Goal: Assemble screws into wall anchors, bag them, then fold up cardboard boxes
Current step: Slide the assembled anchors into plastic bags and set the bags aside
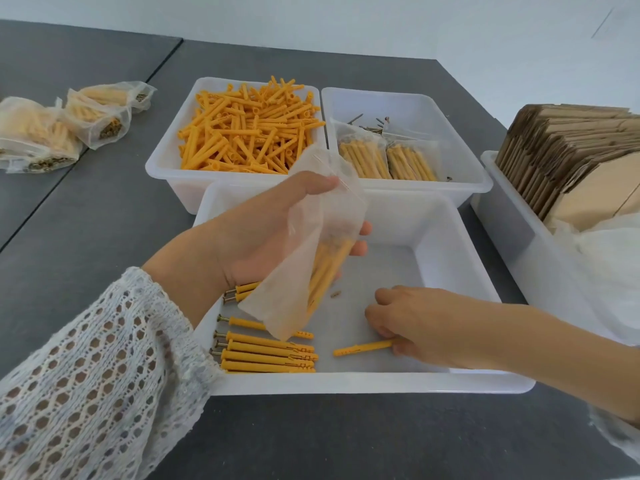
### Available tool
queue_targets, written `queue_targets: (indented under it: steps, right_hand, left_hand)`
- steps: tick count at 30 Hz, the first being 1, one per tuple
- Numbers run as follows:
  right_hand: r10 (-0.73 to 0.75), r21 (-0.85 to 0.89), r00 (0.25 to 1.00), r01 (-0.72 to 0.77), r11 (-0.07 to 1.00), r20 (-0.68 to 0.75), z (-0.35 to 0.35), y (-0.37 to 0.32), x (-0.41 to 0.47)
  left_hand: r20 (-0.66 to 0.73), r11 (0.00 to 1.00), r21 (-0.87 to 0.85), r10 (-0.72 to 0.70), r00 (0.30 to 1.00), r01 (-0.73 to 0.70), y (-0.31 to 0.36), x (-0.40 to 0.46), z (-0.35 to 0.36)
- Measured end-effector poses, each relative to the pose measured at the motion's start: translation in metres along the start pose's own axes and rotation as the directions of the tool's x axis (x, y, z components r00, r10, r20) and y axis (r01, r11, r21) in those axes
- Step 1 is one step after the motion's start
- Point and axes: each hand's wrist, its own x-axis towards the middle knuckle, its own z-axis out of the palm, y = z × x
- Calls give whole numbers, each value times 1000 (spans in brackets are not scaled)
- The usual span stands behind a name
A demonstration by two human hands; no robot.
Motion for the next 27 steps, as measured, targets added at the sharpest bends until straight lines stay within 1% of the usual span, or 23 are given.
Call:
queue_targets:
  steps: [1,3,6,7,9,11,14,17,19,24,27]
  right_hand:
    - [-10,-18,1000,10,1000,-9,0,0,2]
    - [-26,-1,999,26,1000,-34,-3,0,4]
    - [-28,-8,991,27,1000,-133,-10,0,11]
    - [-41,-15,982,39,999,-185,-14,0,16]
    - [-76,-46,956,66,997,-284,-23,-2,31]
    - [-111,-103,929,79,992,-354,-31,-4,49]
    - [-155,-146,895,102,984,-418,-39,-12,74]
    - [-180,-173,899,119,978,-398,-37,-18,89]
    - [-164,-150,915,116,982,-368,-33,-17,90]
    - [-125,-54,943,114,992,-308,-25,-11,76]
    - [-93,-8,968,94,996,-233,-23,-9,62]
  left_hand:
    - [-63,1000,-29,-12,998,11,3,2,-1]
    - [-171,997,-67,17,985,-29,8,3,-2]
    - [-317,979,-98,141,938,-181,9,0,-3]
    - [-361,973,-78,175,916,-217,9,-2,-1]
    - [-427,971,50,231,875,-232,8,-6,6]
    - [-468,964,181,257,846,-193,8,-9,13]
    - [-518,962,233,248,818,-144,10,-15,23]
    - [-567,956,249,274,777,-155,12,-14,28]
    - [-577,954,241,290,763,-180,16,-11,30]
    - [-575,961,180,276,770,-210,23,-11,32]
    - [-577,961,181,276,769,-210,25,-11,33]
